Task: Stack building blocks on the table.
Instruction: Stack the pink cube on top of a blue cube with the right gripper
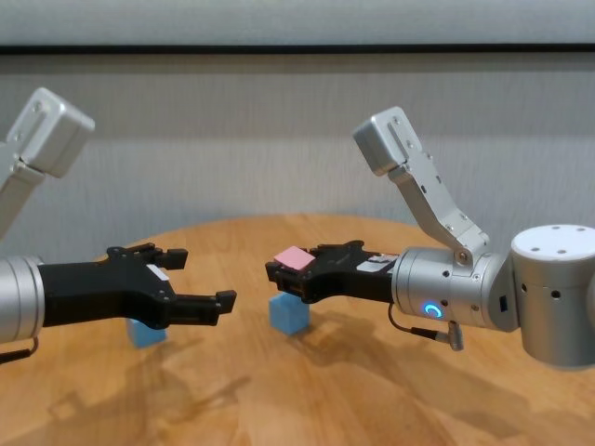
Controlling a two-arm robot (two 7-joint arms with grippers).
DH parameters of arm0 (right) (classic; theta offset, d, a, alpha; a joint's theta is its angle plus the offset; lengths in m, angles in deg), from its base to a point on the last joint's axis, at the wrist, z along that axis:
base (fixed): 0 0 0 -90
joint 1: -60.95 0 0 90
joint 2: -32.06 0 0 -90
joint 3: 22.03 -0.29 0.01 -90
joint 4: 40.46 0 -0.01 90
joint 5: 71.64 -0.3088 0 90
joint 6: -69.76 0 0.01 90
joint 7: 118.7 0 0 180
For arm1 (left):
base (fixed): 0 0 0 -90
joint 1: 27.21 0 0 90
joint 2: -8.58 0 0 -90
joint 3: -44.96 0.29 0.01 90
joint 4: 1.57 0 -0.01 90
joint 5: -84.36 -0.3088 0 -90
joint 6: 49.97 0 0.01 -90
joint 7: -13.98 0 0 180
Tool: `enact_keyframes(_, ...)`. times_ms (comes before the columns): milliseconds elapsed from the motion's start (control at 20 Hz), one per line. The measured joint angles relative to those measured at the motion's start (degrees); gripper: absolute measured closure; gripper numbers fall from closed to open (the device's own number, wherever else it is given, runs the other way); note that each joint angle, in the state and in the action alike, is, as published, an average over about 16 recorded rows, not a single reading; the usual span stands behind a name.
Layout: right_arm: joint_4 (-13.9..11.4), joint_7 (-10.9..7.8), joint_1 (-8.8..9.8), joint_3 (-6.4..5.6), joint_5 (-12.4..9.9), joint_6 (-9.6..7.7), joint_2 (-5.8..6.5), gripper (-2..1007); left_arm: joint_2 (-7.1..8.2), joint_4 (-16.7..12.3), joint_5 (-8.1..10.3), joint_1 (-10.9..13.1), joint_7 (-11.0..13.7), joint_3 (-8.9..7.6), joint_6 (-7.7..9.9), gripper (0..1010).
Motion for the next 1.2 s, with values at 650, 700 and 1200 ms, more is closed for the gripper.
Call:
enact_keyframes(650,-0.1,0.0,0.06,0.03,0.0,-0.05,0.05,633,0.0,0.0,0.0,0.0,0.0,0.0,0.0,10)
enact_keyframes(700,-0.11,0.0,0.06,0.03,0.0,-0.05,0.05,633,0.0,0.0,0.0,0.0,0.0,0.0,0.0,10)
enact_keyframes(1200,-0.14,0.0,0.08,0.03,0.0,-0.05,0.05,633,0.0,0.0,0.0,0.0,0.0,0.0,0.0,10)
